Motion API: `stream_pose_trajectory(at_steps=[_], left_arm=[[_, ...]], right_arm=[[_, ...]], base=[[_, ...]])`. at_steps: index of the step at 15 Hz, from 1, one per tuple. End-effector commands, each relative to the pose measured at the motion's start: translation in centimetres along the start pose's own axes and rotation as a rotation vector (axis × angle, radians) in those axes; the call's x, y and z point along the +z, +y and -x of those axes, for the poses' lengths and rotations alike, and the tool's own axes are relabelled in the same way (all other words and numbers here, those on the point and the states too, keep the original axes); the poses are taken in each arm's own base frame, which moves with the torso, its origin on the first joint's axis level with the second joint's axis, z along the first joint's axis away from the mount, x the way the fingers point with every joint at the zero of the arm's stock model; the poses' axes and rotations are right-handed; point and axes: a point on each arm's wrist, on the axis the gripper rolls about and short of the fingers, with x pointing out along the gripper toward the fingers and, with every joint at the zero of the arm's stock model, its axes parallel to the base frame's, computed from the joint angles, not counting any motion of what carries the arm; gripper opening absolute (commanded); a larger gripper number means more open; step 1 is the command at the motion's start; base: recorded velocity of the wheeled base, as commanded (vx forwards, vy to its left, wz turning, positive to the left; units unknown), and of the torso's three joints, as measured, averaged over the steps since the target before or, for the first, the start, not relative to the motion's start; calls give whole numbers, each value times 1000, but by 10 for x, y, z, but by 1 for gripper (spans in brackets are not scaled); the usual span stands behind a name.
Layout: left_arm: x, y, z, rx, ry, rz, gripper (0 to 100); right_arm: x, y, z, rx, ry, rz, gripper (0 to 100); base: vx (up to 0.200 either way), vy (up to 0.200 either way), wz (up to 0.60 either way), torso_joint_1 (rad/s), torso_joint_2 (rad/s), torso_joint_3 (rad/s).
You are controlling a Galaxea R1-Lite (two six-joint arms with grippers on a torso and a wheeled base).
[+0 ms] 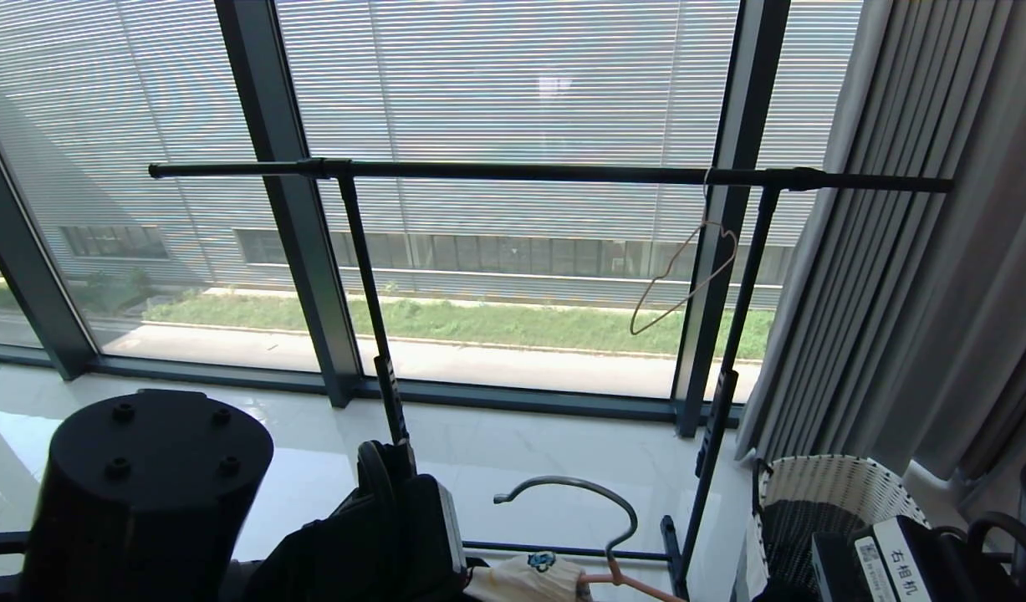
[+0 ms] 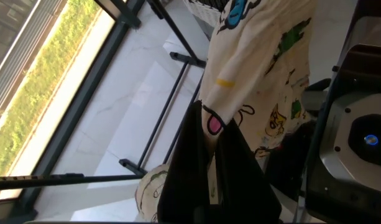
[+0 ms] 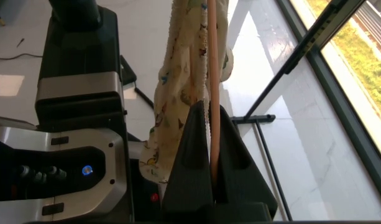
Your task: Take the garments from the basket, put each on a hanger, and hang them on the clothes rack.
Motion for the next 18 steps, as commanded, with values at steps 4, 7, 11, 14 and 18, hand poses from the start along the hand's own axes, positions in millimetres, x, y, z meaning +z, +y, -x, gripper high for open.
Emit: stream_pose_trajectory(at_steps=[4, 7, 11, 14, 18], left_arm=[[-1, -1, -3, -4, 10, -2, 0], [0, -1, -2, -1, 3, -2, 100], [-1, -1, -2, -2, 6, 2, 100], [-1, 0, -6, -8, 15, 6, 100], [7, 6, -20, 24, -53, 30, 0]], right_arm=[[2, 0, 1, -2, -11, 8, 0], [4, 1, 2, -3, -26, 22, 0], [9, 4, 10, -12, -64, 41, 0], [16, 4, 14, -21, -99, 58, 0], [24, 3, 14, -21, -122, 71, 0]], base=[[0, 0, 0, 0, 0, 0], [0, 0, 0, 0, 0, 0], [0, 0, 0, 0, 0, 0], [0, 0, 0, 0, 0, 0], [0, 0, 0, 0, 0, 0]])
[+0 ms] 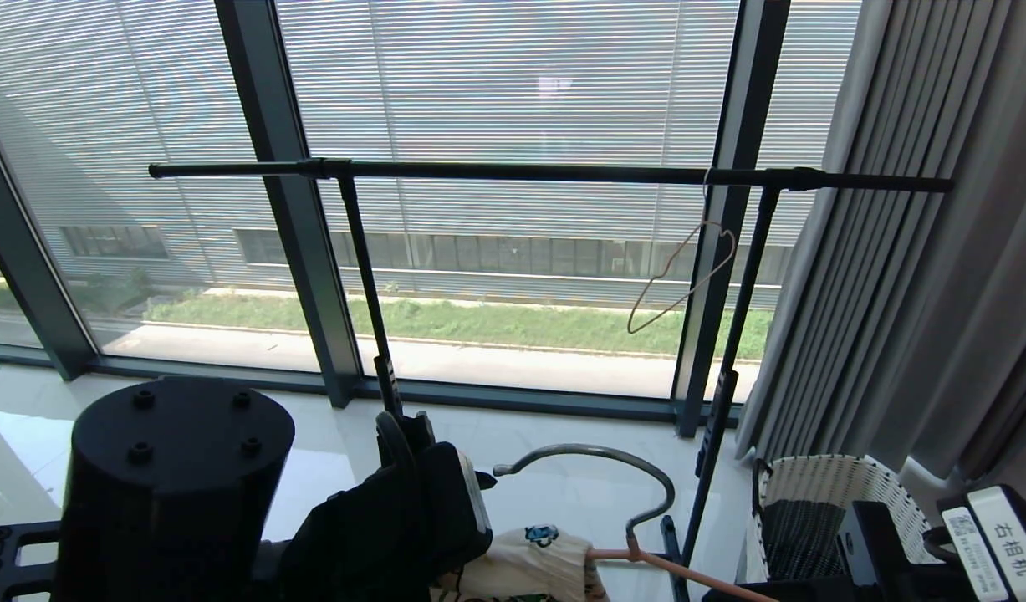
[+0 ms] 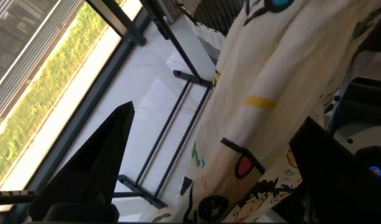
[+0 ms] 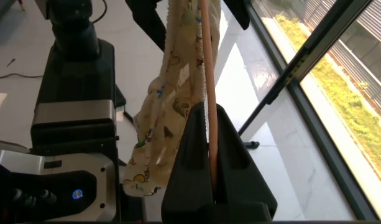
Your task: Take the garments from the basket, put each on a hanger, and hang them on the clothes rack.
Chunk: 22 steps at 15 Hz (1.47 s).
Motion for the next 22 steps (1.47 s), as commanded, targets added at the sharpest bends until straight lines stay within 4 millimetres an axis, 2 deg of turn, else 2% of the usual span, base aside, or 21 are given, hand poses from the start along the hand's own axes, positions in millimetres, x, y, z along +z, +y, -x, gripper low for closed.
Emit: stream_pose_trajectory(at_steps=[1, 8, 9, 13, 16, 18, 19, 20, 21, 22], left_arm=[[-2, 1, -10, -7, 17, 4, 0], [-6, 2, -10, 6, 32, 11, 0], [-7, 2, -9, 12, 36, 13, 0], [-22, 0, -7, 141, 139, 17, 0], [-41, 29, 2, 298, 210, 114, 0], [-34, 44, 12, 364, 165, 154, 0], [-21, 47, 19, 380, 100, 159, 0], [-12, 47, 24, 379, 58, 143, 0], [-11, 47, 25, 377, 52, 141, 0], [-3, 42, 30, 369, 12, 121, 0]], right_arm=[[2, 1, 0, 4, -8, 5, 0], [-4, 2, 2, -31, 20, -8, 0], [-5, 2, 2, -35, 22, -9, 100], [-14, 0, 4, -190, 81, -64, 100], [-22, 1, 7, -228, 104, -166, 100], [-25, 1, 5, -225, 114, -215, 100], [-31, 0, 1, -224, 142, -270, 100], [-36, -3, -6, -226, 173, -356, 100], [-37, -3, -7, -227, 175, -367, 100], [-39, -10, -20, -237, 190, -482, 100]], base=[[0, 0, 0, 0, 0, 0], [0, 0, 0, 0, 0, 0], [0, 0, 0, 0, 0, 0], [0, 0, 0, 0, 0, 0], [0, 0, 0, 0, 0, 0], [0, 0, 0, 0, 0, 0], [0, 0, 0, 0, 0, 0], [0, 0, 0, 0, 0, 0], [0, 0, 0, 0, 0, 0], [0, 0, 0, 0, 0, 0]])
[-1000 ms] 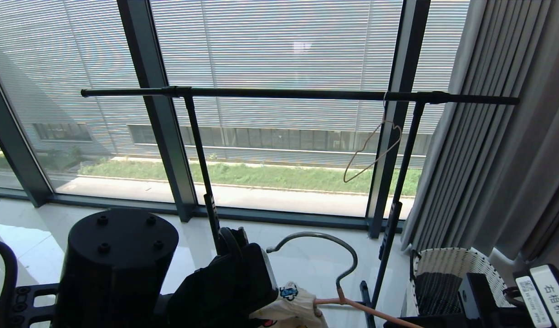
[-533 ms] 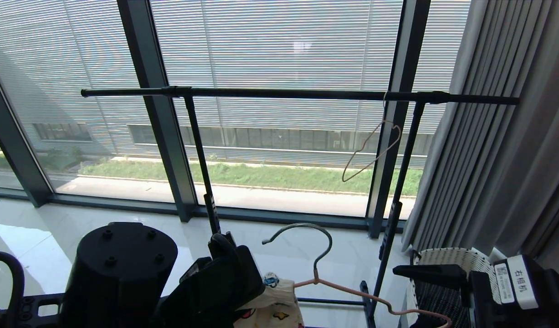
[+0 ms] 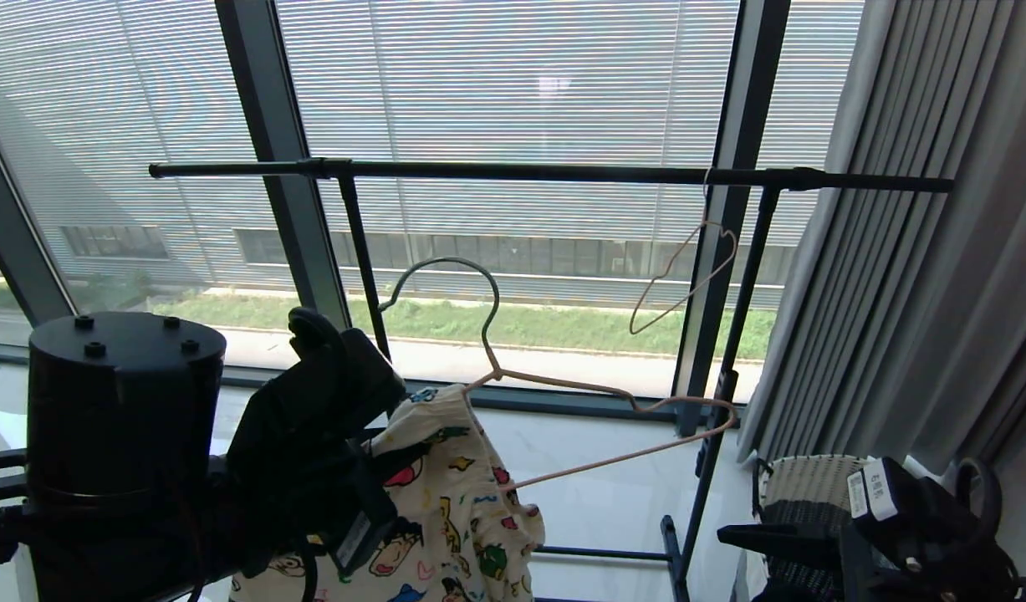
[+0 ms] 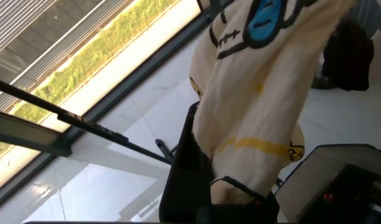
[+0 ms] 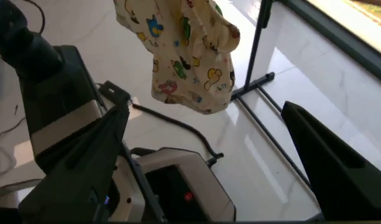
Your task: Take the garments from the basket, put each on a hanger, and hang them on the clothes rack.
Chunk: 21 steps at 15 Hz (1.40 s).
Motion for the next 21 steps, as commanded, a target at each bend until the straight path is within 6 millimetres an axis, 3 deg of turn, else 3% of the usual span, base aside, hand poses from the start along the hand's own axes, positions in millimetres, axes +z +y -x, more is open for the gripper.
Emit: stream_pose_trajectory(at_steps=[1, 9, 15, 21], left_arm=[[12, -2, 13, -1, -72, -14, 0], [28, 0, 15, -1, -126, -19, 0], [31, -1, 12, -9, -131, -22, 0], [39, -10, 13, -46, -159, -38, 0]], right_arm=[[1, -8, -28, -12, 43, -134, 100], [15, -29, -96, -186, -106, -186, 100], [12, -6, -111, -143, -87, -156, 100], [-8, -14, -126, -333, -39, -151, 100]], base=[[0, 0, 0, 0, 0, 0], [0, 0, 0, 0, 0, 0], [0, 0, 0, 0, 0, 0], [0, 0, 0, 0, 0, 0]])
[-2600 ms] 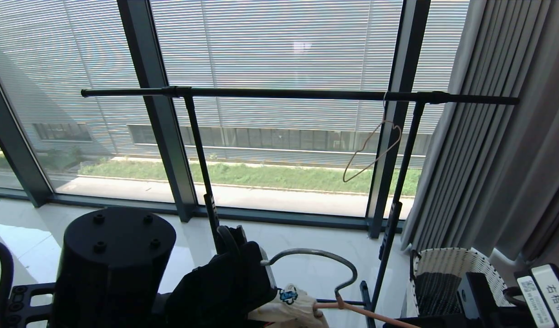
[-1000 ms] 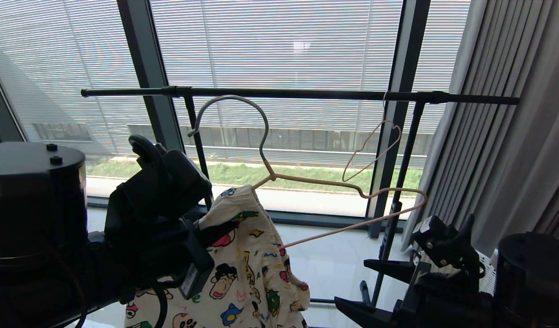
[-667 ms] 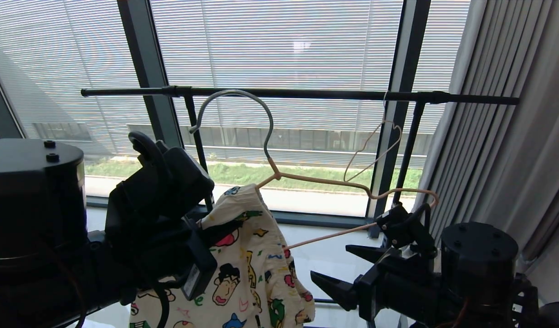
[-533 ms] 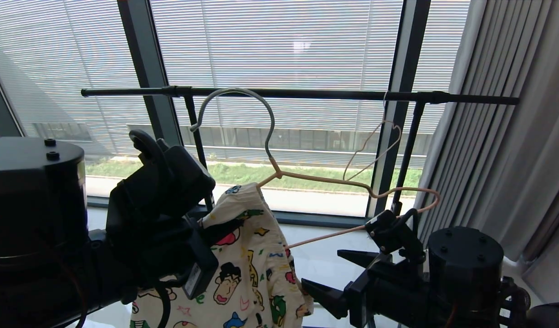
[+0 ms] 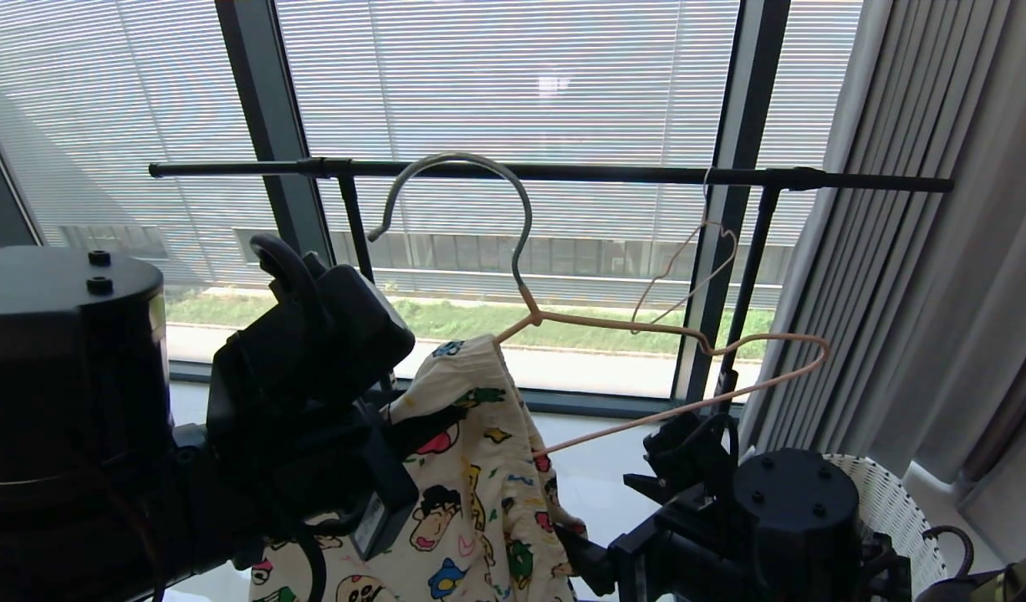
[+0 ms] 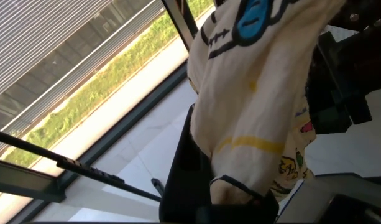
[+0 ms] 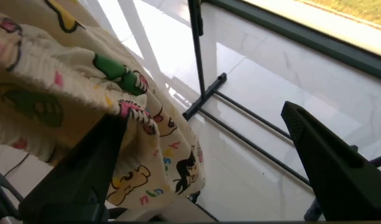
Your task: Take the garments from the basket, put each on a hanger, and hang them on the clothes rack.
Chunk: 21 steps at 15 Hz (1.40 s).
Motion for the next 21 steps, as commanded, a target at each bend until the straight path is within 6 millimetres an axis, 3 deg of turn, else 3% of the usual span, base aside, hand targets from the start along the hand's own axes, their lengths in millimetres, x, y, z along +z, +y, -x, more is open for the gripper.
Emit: stream_pose_trajectory(at_steps=[1, 10, 11, 16, 21], left_arm=[[2, 1, 0, 6, -5, 3, 0], [-10, 12, -11, 130, 94, 10, 0], [-10, 12, -11, 130, 94, 10, 0], [-23, 8, -9, 171, 153, 6, 0], [-34, 3, -5, 183, 126, 4, 0]], right_arm=[[-11, -2, -7, -46, 31, 10, 100], [-8, -9, -7, -179, -13, 9, 100], [-8, -10, -7, -186, -17, 8, 0], [7, -31, -5, -308, -81, 15, 0], [40, -66, 17, -417, -196, -19, 0]], base=[[0, 0, 0, 0, 0, 0], [0, 0, 0, 0, 0, 0], [0, 0, 0, 0, 0, 0], [0, 0, 0, 0, 0, 0], [0, 0, 0, 0, 0, 0]])
